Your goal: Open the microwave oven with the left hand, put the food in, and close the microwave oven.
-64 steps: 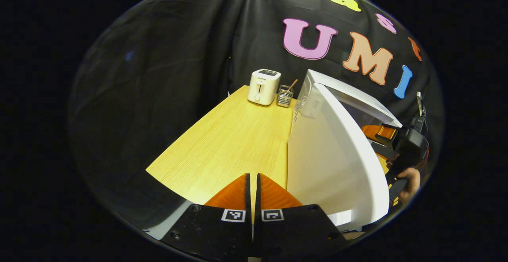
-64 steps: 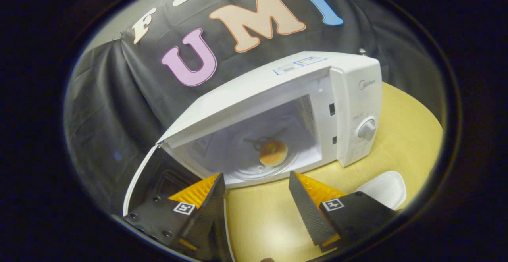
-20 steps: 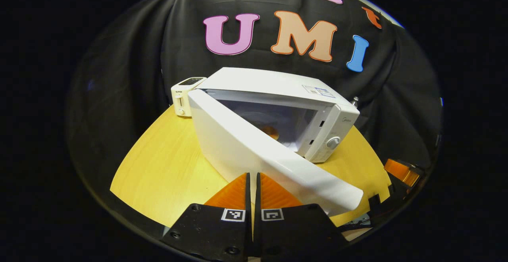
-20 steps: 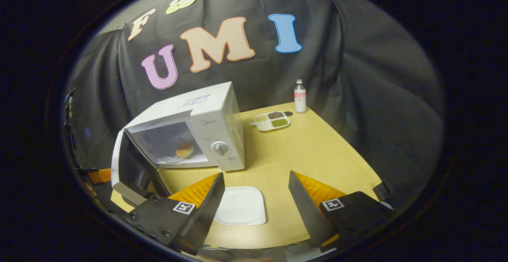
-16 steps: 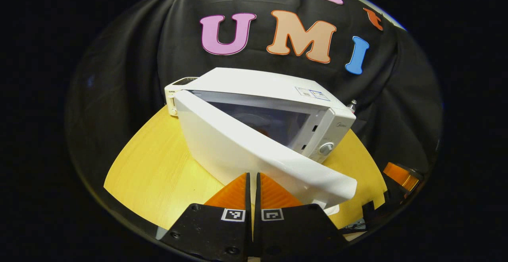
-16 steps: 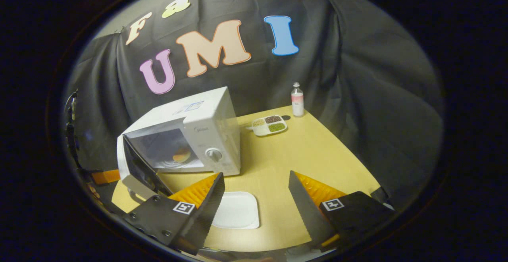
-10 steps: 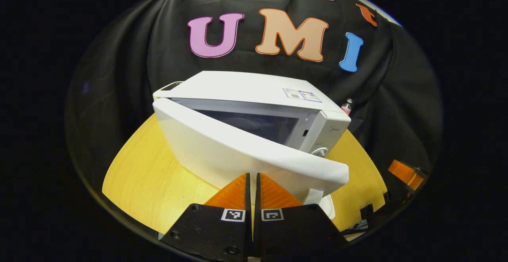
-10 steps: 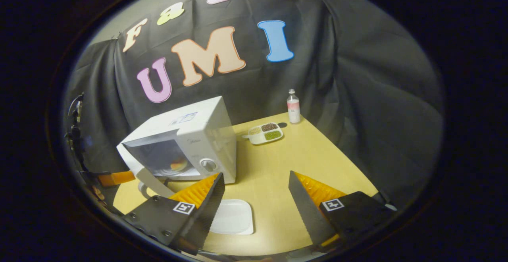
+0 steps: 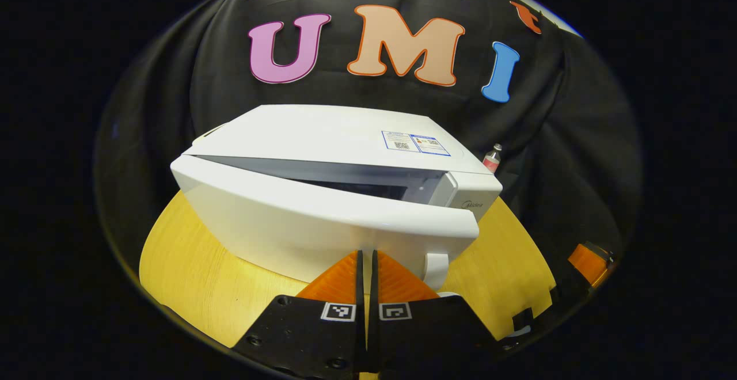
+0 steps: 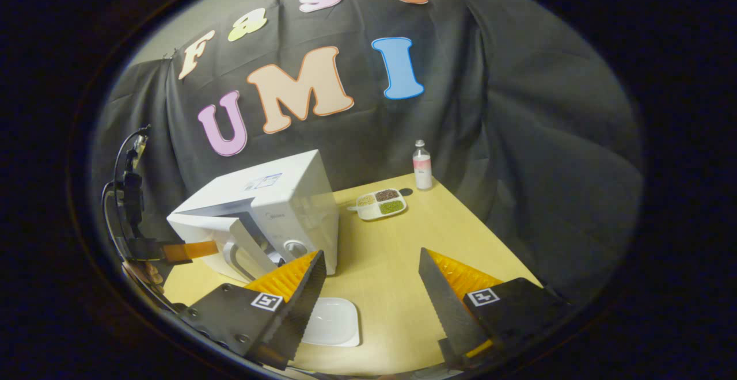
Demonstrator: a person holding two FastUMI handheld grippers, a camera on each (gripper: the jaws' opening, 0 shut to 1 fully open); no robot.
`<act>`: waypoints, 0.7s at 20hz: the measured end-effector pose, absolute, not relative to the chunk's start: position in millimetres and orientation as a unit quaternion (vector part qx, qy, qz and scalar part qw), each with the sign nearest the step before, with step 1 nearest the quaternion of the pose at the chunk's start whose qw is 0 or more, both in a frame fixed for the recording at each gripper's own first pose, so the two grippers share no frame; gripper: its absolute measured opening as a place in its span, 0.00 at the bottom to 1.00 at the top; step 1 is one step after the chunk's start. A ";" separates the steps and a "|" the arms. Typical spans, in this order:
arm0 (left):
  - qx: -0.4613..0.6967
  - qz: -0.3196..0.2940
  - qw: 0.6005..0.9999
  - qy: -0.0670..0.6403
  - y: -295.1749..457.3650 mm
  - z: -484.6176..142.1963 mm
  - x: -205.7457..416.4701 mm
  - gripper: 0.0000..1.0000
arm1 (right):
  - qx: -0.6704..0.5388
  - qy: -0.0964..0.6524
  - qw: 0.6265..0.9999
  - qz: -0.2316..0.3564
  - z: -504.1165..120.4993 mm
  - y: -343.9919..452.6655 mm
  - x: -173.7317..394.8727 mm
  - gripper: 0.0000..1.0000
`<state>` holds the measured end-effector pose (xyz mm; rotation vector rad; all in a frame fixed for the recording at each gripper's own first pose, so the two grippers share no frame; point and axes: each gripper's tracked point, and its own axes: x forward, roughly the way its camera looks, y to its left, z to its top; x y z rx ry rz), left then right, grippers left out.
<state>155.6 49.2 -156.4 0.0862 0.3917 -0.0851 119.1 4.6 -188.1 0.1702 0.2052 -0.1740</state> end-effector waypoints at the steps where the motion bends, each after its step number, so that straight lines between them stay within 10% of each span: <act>1: 0.044 -0.044 0.979 0.193 46.2 -156.5 158.8 0.01 | 0.087 0.100 0.987 -0.092 -187.1 0.2 118.0 1.00; 14: 0.007 -0.029 0.985 0.172 31.3 -153.6 189.8 0.01 | 0.083 0.102 0.986 -0.105 -186.0 -12.1 126.6 0.99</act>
